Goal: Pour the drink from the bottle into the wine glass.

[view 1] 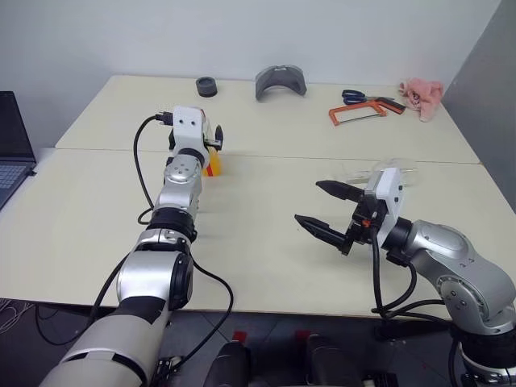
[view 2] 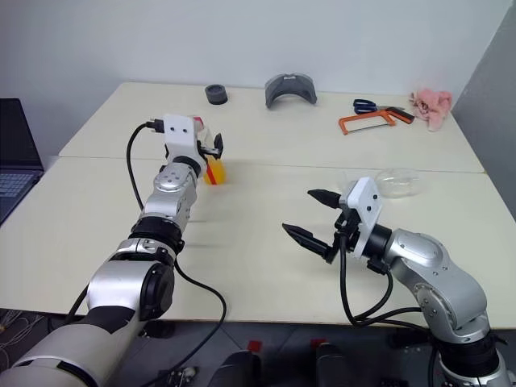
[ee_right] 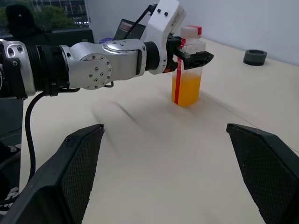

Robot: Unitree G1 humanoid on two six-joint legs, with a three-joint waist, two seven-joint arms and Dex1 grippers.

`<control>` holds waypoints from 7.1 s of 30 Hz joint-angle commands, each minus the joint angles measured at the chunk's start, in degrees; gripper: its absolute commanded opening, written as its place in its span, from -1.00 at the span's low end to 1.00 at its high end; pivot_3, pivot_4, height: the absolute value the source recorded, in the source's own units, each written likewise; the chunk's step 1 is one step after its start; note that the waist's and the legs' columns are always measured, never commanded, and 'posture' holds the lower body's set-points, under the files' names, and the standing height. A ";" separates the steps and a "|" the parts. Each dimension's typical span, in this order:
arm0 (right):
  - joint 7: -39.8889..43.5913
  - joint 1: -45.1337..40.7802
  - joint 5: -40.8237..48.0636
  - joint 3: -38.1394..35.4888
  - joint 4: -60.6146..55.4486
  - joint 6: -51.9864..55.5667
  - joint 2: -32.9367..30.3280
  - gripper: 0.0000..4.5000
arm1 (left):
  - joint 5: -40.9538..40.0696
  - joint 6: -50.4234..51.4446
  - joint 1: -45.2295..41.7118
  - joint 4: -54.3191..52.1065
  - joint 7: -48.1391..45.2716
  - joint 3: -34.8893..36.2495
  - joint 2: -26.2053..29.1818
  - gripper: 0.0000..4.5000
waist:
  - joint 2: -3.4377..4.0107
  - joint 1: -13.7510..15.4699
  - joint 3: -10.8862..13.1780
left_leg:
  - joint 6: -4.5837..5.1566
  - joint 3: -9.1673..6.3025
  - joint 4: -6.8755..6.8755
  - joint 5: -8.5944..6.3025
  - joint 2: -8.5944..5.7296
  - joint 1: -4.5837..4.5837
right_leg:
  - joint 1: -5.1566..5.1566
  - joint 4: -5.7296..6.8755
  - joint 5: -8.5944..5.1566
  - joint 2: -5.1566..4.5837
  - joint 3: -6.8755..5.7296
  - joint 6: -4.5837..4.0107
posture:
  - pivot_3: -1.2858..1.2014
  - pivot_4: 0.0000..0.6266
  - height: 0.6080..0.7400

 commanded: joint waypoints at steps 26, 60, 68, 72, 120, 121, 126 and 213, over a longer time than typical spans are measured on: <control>-2.46 3.13 1.96 -6.60 -6.39 0.30 -2.60 1.00 | -11.08 1.42 8.48 -21.26 -30.77 -4.50 -5.70 -0.19 | 0.00 0.03 0.00 | -0.21 0.03 0.01 0.12 -0.04 -0.12 | -0.03 -0.05 0.00 -0.07 -0.03 -0.01 | 0.03 -0.52 1.00; -18.59 -2.44 1.54 0.58 -8.65 6.58 4.96 1.00 | -18.00 9.25 14.26 -36.16 -74.28 -18.00 -4.39 -0.19 | 0.02 -0.17 -0.01 | 0.04 -0.05 0.06 0.00 0.03 -0.03 | 0.02 0.00 0.00 0.05 0.06 -0.01 | 0.03 -0.52 1.00; -14.52 -3.16 0.40 1.40 -6.89 5.66 3.96 -0.07 | -17.78 8.91 14.36 -37.19 -73.55 -17.86 -4.67 -0.19 | 0.02 -0.18 -0.01 | 0.05 -0.06 0.06 0.00 0.03 -0.03 | 0.02 0.00 0.00 0.04 0.06 -0.01 | 0.03 -0.52 1.00; -7.96 -5.05 -0.79 3.25 -3.45 4.00 0.83 -0.17 | -18.02 9.12 14.31 -37.86 -73.46 -17.78 -4.80 -0.20 | 0.02 -0.18 -0.01 | 0.05 -0.04 0.06 0.00 0.02 -0.03 | 0.02 0.00 0.00 0.04 0.07 -0.01 | 0.03 -0.52 1.00; -26.99 0.02 -13.91 3.58 -10.05 4.50 14.51 0.72 | -16.71 6.81 12.44 -33.73 -69.51 -17.10 -6.49 -0.21 | 0.10 -0.17 0.02 | 0.05 -0.07 0.07 0.01 0.02 -0.07 | -0.04 0.05 0.00 0.03 0.08 -0.01 | 0.03 -0.52 1.00; -26.75 -0.06 -13.96 3.48 -9.81 4.39 14.44 0.63 | -16.65 6.74 12.49 -33.75 -69.51 -17.14 -6.47 -0.21 | 0.10 -0.17 0.02 | 0.05 -0.08 0.06 0.01 0.02 -0.07 | -0.04 0.05 0.00 0.03 0.07 -0.01 | 0.03 -0.52 1.00; -23.57 -0.45 -13.71 3.48 -8.40 2.97 13.55 -0.12 | -16.53 6.53 12.93 -33.80 -70.00 -17.26 -6.13 -0.21 | 0.10 -0.18 0.02 | 0.05 -0.08 0.07 0.01 0.01 -0.07 | -0.04 0.05 0.00 0.03 0.07 -0.01 | 0.03 -0.52 1.00; 12.79 -10.27 0.55 -6.09 3.22 0.33 -9.40 0.74 | -15.72 7.59 11.54 -32.17 -76.90 -17.28 -5.92 -0.24 | 0.11 0.05 0.04 | 0.09 -0.06 0.09 0.01 0.01 -0.12 | 0.00 -0.03 0.00 -0.02 0.03 -0.01 | 0.03 -0.52 1.00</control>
